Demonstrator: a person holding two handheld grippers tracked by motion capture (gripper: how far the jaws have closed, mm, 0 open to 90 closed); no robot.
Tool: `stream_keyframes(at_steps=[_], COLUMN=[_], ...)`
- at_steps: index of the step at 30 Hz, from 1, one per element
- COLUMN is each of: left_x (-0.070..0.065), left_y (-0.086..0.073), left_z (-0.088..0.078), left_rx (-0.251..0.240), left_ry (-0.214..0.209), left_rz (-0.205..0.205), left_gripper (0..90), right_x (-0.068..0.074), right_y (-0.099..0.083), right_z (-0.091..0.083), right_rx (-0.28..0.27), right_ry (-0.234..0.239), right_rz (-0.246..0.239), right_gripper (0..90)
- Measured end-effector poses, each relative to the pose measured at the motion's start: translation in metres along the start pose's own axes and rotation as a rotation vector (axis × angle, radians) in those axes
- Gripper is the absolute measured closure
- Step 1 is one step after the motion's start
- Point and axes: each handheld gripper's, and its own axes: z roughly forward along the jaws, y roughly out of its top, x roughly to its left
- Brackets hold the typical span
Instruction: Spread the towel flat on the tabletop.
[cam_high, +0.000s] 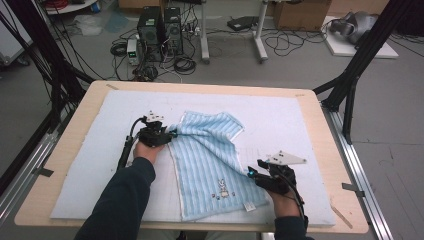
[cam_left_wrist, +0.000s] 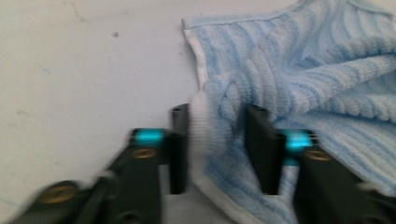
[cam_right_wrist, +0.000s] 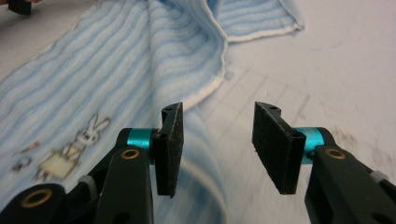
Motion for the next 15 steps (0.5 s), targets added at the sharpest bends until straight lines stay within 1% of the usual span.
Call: stream_keyframes(at_steps=[1, 2, 3, 4, 5, 7, 9, 10, 12, 15], left_x=[0.0, 0.0, 0.001, 0.002, 0.001, 0.0, -0.001, -0.003, -0.008, -0.017], left_y=[-0.001, -0.002, -0.004, -0.005, -0.007, -0.01, -0.011, -0.012, -0.013, -0.015], left_z=[-0.002, -0.005, -0.008, -0.011, -0.014, -0.021, -0.027, -0.03, -0.034, -0.039], left_rx=[-0.009, -0.02, -0.024, -0.013, -0.015, -0.031, -0.043, -0.051, -0.046, -0.071], left_ry=[0.004, 0.008, 0.012, 0.008, 0.0, -0.007, -0.024, -0.03, -0.058, -0.086], left_rz=[-0.008, -0.015, -0.03, -0.04, -0.042, -0.035, -0.023, -0.024, -0.008, 0.009], left_gripper=[47.0, 43.7, 41.0, 38.3, 37.4, 38.2, 38.8, 38.7, 38.0, 38.8], right_x=[-0.001, -0.003, -0.004, -0.006, -0.008, -0.01, -0.01, -0.009, -0.007, -0.003], right_y=[0.005, 0.01, 0.015, 0.02, 0.025, 0.032, 0.036, 0.038, 0.042, 0.047], right_z=[0.006, 0.012, 0.018, 0.024, 0.031, 0.044, 0.055, 0.061, 0.07, 0.084], right_rx=[0.004, 0.012, 0.016, 0.023, 0.028, 0.046, 0.074, 0.087, 0.109, 0.143], right_ry=[0.005, 0.008, 0.014, 0.022, 0.028, 0.038, 0.048, 0.055, 0.062, 0.062], right_rz=[-0.009, -0.015, -0.021, -0.025, -0.03, -0.024, -0.036, -0.049, -0.073, -0.095], right_gripper=[51.8, 51.4, 50.9, 50.2, 50.2, 50.7, 52.3, 53.1, 54.8, 56.4])
